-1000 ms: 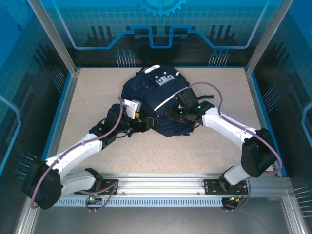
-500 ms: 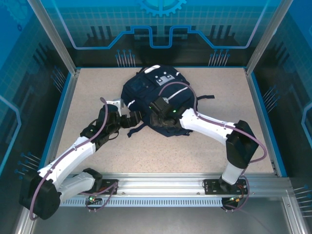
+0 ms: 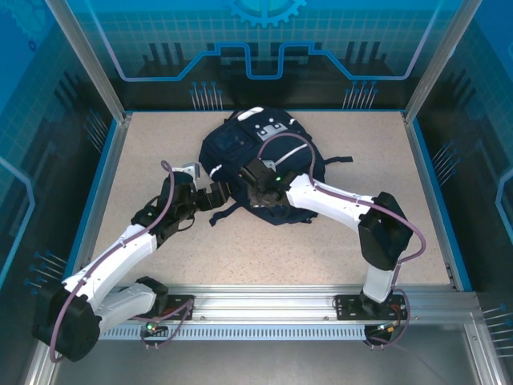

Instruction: Pack books, pencil case, and school supplies into a backpack

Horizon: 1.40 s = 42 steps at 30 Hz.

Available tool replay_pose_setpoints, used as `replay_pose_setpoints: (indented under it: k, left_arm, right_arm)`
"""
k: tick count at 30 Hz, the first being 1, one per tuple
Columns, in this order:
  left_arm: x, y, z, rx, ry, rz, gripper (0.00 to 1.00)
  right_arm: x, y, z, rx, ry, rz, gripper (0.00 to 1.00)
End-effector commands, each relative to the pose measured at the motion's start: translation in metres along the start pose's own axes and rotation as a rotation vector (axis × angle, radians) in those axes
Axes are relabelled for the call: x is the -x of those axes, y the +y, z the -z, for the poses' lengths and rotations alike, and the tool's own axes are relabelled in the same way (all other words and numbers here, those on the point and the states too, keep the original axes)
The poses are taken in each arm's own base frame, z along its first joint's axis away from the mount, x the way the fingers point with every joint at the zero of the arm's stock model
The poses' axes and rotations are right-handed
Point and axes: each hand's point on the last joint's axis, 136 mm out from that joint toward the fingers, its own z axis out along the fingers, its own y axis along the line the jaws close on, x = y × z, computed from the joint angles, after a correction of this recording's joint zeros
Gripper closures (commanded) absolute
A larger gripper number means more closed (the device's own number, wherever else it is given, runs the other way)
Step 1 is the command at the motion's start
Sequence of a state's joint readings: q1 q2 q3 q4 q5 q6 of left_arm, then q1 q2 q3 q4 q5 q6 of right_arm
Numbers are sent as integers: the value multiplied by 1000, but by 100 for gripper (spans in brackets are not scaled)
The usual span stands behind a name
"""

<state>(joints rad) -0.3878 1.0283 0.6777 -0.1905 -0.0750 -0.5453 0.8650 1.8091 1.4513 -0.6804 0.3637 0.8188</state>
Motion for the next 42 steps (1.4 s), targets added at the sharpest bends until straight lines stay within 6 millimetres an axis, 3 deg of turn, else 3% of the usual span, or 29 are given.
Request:
replay_pose_setpoints:
  k: [1,10,12,16,23,35,42]
  left_arm:
    - [2,1,-1,9,7,49,1]
    - [8,-20,-20,-78,33,179,1]
    - [10,-26,-27,-105,40,229,3]
    - [17,-50,-41,-214,59,321,11]
    - [27,-77,-73,-335,105,459,30]
    - [26,-72,-100,-285,137,503,57]
    - [23,-69,-113,-262,160,511,63]
  right_arm:
    - [0,-8,-5,-60,8,6,84]
    - [0,-6,-14,-54,39,18,85]
    - [2,-7,-12,-56,30,22,91]
    - [5,-9,-2,-27,-5,31,100]
    - [6,-9,9,27,-16,42,100]
    - [6,-10,12,58,-6,28,100]
    - [4,-15,10,38,-7,34,100]
